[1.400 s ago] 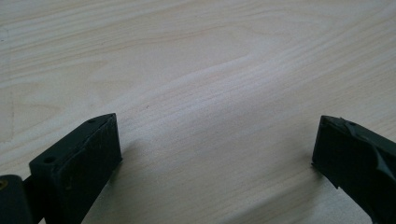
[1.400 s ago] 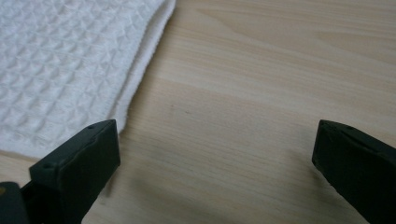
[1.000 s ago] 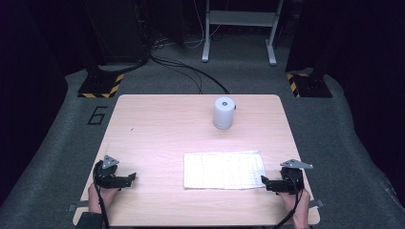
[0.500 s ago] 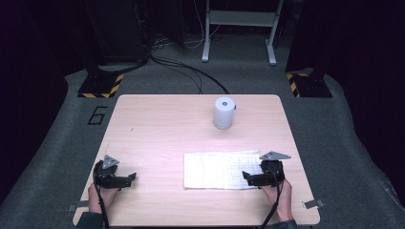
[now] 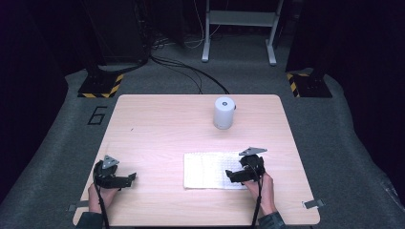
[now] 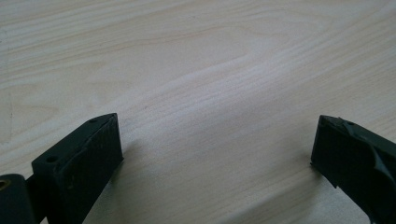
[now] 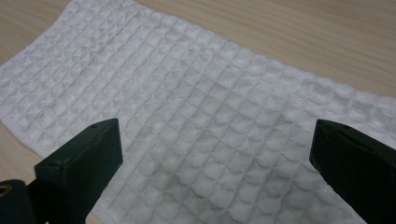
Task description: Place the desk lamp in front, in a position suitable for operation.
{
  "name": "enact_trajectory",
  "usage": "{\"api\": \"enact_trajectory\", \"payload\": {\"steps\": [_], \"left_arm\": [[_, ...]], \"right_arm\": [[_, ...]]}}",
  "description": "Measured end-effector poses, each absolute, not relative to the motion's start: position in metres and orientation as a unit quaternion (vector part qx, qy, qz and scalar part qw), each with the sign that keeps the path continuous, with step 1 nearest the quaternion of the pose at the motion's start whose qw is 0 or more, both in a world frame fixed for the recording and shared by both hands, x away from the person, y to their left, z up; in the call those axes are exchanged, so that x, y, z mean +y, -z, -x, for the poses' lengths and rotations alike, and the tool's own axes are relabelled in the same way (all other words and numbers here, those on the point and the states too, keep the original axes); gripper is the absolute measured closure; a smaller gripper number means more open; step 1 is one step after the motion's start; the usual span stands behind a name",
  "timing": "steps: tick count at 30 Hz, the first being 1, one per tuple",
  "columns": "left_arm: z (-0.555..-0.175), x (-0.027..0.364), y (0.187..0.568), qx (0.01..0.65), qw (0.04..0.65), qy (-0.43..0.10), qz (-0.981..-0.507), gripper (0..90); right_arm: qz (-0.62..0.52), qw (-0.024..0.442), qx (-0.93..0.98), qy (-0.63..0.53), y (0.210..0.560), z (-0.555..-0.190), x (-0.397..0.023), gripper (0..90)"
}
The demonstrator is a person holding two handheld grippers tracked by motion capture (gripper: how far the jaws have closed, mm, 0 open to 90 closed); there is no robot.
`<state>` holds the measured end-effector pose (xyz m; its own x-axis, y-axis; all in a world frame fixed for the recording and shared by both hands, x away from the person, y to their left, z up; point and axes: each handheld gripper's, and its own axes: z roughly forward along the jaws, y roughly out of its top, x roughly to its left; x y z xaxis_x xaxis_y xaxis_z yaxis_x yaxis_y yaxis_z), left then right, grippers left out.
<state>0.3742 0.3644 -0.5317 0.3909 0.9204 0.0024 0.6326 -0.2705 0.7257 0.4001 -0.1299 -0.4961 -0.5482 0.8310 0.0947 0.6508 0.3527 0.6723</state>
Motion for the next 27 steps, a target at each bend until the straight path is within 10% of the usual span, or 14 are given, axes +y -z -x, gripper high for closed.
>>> {"api": "enact_trajectory", "payload": {"steps": [27], "left_arm": [[-0.374,0.365,0.531,0.504,0.327,-0.217,-0.769,1.8]], "right_arm": [[-0.473,0.137,0.812,-0.314,0.514,-0.411,-0.105,15.1]]}}
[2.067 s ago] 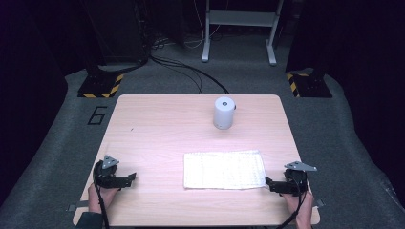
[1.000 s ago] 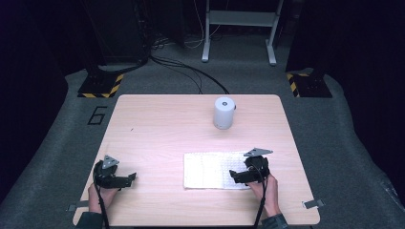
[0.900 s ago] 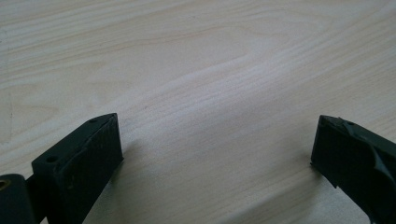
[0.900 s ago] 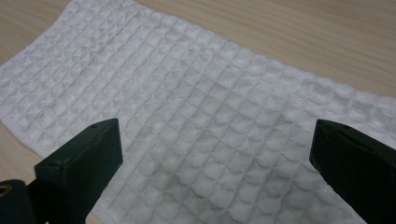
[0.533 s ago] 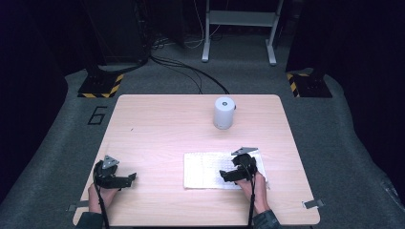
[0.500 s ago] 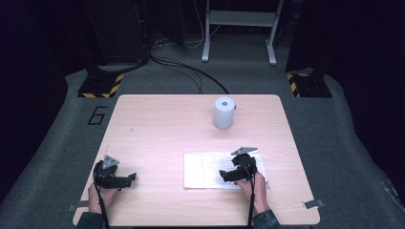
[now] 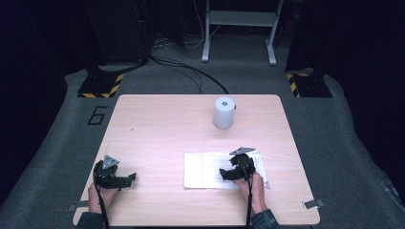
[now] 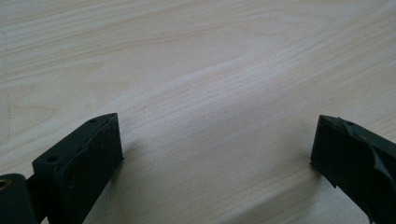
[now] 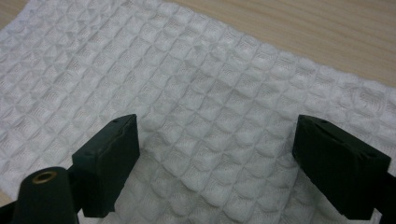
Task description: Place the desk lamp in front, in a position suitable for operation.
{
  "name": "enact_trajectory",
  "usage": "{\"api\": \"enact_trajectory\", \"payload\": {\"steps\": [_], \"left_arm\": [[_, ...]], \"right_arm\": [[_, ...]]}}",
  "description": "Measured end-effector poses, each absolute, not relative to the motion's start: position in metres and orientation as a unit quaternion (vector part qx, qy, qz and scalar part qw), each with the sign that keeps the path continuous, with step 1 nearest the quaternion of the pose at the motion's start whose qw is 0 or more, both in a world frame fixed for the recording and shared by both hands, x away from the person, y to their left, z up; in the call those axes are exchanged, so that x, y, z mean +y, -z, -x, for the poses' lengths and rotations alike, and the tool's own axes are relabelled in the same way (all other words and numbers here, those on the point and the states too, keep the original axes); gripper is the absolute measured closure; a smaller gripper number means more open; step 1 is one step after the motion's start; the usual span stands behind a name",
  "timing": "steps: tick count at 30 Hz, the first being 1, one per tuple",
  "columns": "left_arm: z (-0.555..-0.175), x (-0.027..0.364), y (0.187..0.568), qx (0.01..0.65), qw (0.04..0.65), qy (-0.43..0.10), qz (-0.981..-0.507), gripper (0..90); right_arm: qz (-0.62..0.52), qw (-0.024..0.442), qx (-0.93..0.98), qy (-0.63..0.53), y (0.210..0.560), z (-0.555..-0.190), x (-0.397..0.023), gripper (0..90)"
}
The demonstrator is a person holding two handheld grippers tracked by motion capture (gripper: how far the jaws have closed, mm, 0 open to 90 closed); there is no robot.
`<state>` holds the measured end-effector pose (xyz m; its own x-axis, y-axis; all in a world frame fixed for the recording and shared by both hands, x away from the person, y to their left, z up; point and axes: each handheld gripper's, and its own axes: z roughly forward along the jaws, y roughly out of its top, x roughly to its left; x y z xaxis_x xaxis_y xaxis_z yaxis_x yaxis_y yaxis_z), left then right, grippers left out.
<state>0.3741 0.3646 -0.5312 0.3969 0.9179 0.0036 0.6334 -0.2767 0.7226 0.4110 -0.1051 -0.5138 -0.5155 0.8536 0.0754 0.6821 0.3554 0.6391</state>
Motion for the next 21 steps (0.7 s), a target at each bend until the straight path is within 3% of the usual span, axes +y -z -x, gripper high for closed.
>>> {"api": "enact_trajectory", "payload": {"steps": [5,11,20,21], "left_arm": [[-0.374,0.365,0.531,0.504,0.327,-0.217,-0.769,1.8],[-0.374,0.365,0.531,0.505,0.327,-0.218,-0.768,2.0],[-0.374,0.365,0.531,0.506,0.327,-0.218,-0.768,2.0],[-0.374,0.365,0.531,0.506,0.327,-0.218,-0.768,2.0]], "right_arm": [[-0.477,0.171,0.809,-0.299,0.516,-0.406,-0.1,20.7],[-0.485,0.178,0.801,-0.302,0.515,-0.405,-0.102,28.7],[-0.499,0.189,0.784,-0.318,0.515,-0.401,-0.112,57.0],[-0.499,0.189,0.784,-0.318,0.515,-0.401,-0.112,57.0]]}}
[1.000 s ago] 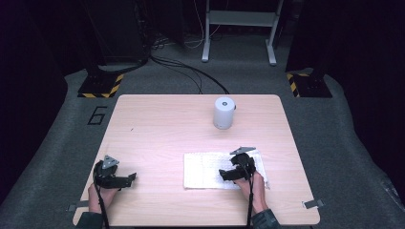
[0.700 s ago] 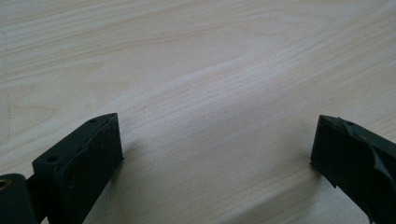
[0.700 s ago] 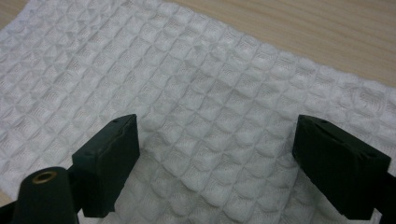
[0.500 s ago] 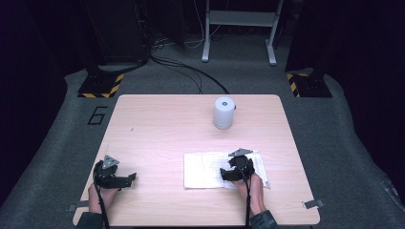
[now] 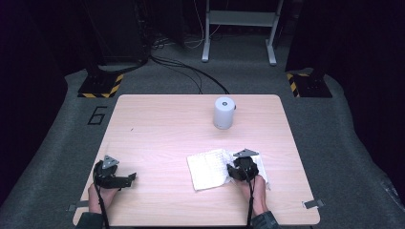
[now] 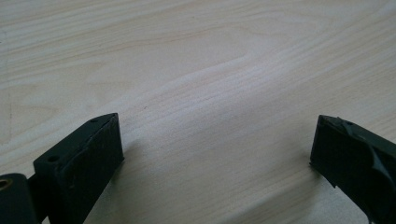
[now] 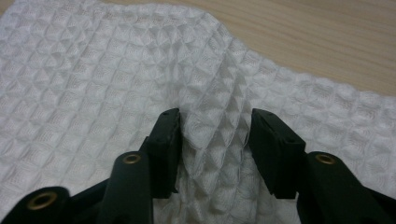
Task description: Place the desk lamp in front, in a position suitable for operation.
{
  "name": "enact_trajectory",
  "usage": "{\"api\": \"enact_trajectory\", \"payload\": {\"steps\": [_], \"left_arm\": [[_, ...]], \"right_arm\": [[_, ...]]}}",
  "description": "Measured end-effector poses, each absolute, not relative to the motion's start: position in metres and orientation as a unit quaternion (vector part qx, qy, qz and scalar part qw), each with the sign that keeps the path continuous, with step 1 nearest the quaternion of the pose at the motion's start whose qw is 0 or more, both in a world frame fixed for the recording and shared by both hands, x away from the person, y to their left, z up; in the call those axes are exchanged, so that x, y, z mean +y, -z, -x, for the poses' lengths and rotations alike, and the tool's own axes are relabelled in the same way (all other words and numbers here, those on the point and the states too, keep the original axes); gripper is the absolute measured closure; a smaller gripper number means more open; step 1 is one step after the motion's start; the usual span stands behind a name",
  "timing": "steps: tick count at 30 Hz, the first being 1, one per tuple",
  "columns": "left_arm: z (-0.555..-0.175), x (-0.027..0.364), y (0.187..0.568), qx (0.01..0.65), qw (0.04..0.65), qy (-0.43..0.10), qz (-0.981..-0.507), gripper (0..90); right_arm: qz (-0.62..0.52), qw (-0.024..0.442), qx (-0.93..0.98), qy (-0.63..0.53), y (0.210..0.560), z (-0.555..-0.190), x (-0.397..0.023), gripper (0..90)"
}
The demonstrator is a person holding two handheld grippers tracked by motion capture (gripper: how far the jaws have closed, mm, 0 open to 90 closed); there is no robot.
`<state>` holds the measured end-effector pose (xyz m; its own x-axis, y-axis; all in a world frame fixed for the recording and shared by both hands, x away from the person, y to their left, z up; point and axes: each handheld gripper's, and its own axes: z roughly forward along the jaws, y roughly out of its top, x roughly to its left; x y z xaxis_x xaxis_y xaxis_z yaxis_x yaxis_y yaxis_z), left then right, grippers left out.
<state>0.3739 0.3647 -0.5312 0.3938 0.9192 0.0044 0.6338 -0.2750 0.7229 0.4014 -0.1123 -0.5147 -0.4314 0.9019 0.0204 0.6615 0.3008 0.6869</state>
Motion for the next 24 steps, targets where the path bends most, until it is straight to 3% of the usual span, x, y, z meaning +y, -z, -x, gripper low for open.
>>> {"api": "enact_trajectory", "payload": {"steps": [3,8,24], "left_arm": [[-0.374,0.365,0.531,0.506,0.328,-0.217,-0.768,2.1],[-0.374,0.364,0.532,0.506,0.332,-0.221,-0.765,2.2],[-0.374,0.364,0.532,0.506,0.33,-0.22,-0.766,2.3]], "right_arm": [[-0.499,0.192,0.781,-0.324,0.515,-0.401,-0.117,70.9],[-0.499,0.183,0.78,-0.329,0.514,-0.401,-0.126,81.0],[-0.499,0.251,0.743,-0.369,0.465,-0.379,-0.175,83.9]]}}
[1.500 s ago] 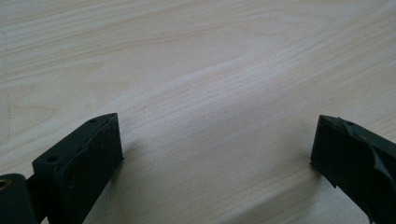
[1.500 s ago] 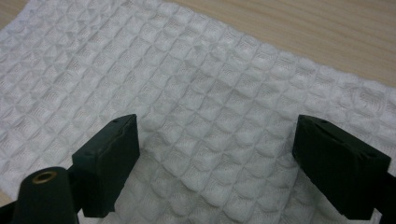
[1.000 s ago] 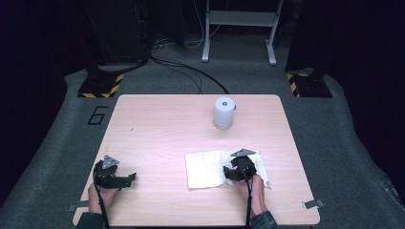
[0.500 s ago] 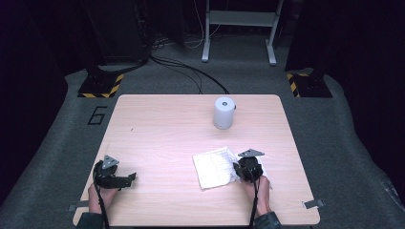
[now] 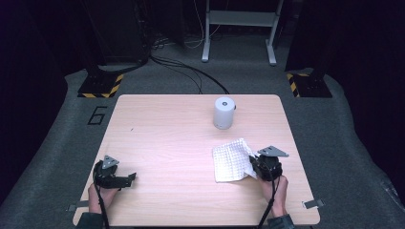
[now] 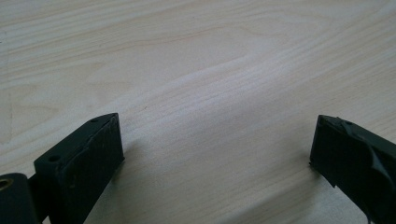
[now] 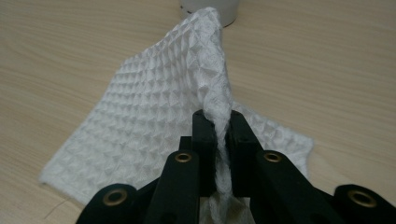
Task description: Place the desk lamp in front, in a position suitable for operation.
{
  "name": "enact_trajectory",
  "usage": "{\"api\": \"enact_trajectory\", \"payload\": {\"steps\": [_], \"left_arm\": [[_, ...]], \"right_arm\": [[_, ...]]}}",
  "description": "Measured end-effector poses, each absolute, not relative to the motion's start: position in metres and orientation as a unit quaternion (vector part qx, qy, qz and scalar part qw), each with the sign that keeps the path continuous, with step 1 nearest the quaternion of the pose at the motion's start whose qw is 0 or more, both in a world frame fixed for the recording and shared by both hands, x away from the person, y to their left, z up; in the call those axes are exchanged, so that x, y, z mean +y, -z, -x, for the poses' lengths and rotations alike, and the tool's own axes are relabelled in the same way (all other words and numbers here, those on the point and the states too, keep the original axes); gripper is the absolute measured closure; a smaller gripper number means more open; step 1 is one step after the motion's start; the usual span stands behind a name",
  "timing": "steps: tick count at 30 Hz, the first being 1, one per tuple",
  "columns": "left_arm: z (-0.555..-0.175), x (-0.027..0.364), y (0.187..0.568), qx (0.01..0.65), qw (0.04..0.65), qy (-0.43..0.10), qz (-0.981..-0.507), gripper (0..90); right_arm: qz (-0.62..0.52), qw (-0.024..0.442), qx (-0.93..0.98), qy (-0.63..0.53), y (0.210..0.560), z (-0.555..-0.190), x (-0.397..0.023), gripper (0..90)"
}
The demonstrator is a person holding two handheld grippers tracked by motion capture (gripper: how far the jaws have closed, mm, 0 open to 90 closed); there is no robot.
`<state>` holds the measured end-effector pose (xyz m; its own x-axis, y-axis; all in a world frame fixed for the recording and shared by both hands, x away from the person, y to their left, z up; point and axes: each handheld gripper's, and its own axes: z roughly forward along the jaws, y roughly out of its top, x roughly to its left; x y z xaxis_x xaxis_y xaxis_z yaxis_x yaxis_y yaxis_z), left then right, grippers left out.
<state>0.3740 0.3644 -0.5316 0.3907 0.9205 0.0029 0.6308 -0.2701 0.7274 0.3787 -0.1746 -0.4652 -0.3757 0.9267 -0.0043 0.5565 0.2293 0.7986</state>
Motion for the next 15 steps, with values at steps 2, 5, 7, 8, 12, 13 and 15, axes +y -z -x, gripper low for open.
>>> {"api": "enact_trajectory", "payload": {"steps": [2,5,7,8,12,13,15], "left_arm": [[-0.374,0.364,0.532,0.506,0.331,-0.221,-0.765,2.3],[-0.374,0.364,0.532,0.506,0.329,-0.22,-0.766,2.3],[-0.374,0.364,0.532,0.506,0.33,-0.22,-0.766,2.3],[-0.374,0.364,0.531,0.506,0.329,-0.219,-0.766,2.3],[-0.374,0.365,0.531,0.506,0.328,-0.217,-0.768,2.3],[-0.374,0.365,0.531,0.506,0.328,-0.217,-0.768,2.3],[-0.374,0.365,0.531,0.506,0.328,-0.218,-0.767,2.3]], "right_arm": [[-0.5,0.263,0.736,-0.373,0.457,-0.376,-0.182,84.0],[-0.506,0.271,0.729,-0.375,0.449,-0.373,-0.19,84.0],[-0.507,0.282,0.722,-0.376,0.442,-0.371,-0.196,84.0],[-0.51,0.288,0.718,-0.376,0.438,-0.369,-0.199,84.0],[-0.517,0.312,0.701,-0.379,0.422,-0.363,-0.214,84.0],[-0.517,0.312,0.701,-0.379,0.422,-0.363,-0.214,84.0],[-0.522,0.319,0.694,-0.379,0.415,-0.361,-0.219,84.0]]}}
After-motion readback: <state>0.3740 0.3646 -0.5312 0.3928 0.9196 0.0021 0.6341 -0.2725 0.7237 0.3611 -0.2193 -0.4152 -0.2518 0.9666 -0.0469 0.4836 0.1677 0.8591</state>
